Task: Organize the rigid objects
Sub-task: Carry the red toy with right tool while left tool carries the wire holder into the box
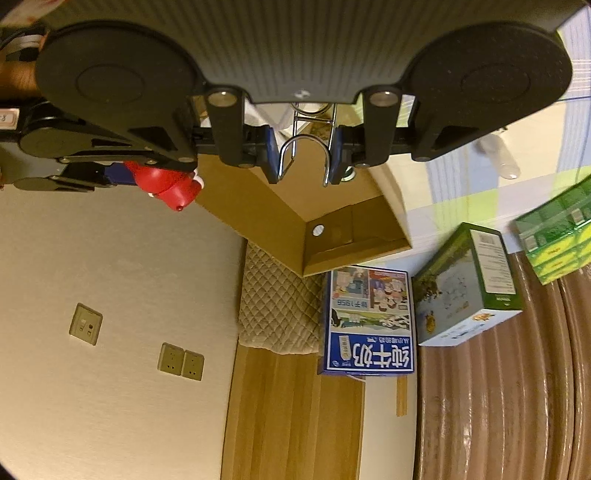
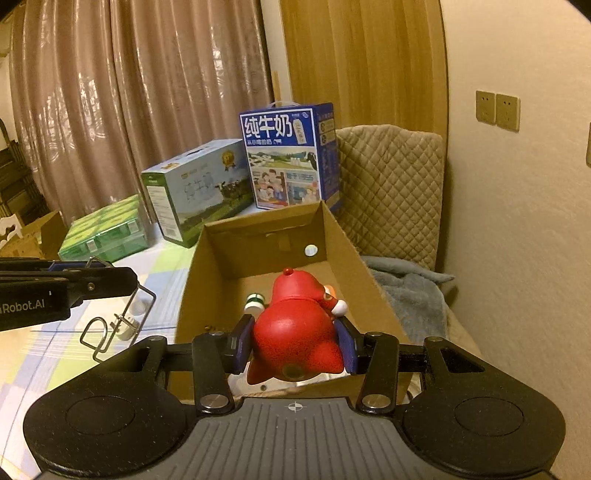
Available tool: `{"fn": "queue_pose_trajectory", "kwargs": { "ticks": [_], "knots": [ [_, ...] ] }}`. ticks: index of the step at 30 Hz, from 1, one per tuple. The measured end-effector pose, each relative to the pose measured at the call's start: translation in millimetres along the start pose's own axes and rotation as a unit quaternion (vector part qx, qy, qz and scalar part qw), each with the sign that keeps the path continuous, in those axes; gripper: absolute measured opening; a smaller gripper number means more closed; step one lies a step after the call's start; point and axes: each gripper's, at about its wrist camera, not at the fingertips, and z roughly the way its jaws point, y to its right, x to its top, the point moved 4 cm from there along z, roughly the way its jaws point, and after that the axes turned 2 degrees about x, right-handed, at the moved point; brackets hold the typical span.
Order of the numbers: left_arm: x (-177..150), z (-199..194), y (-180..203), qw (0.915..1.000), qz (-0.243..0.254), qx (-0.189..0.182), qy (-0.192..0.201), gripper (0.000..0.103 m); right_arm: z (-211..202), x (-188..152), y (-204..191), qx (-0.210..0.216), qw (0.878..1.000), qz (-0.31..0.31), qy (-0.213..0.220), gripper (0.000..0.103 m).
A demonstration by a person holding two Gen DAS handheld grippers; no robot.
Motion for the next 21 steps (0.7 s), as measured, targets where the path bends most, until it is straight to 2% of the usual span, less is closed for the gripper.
{"fn": "queue_pose_trajectory", "kwargs": {
  "ticks": [16,21],
  "knots": [
    [15,54,6,0.9996,-0.017,-0.007,-0.022,0.023,43,14,33,0.012,1.0,0.003,-0.021,0.044],
    [15,69,9,0.9995,-0.006,-0.007,-0.029,0.023,53,16,38,0.013,1.0,0.006,-0.027,0.044]
  ]
}}
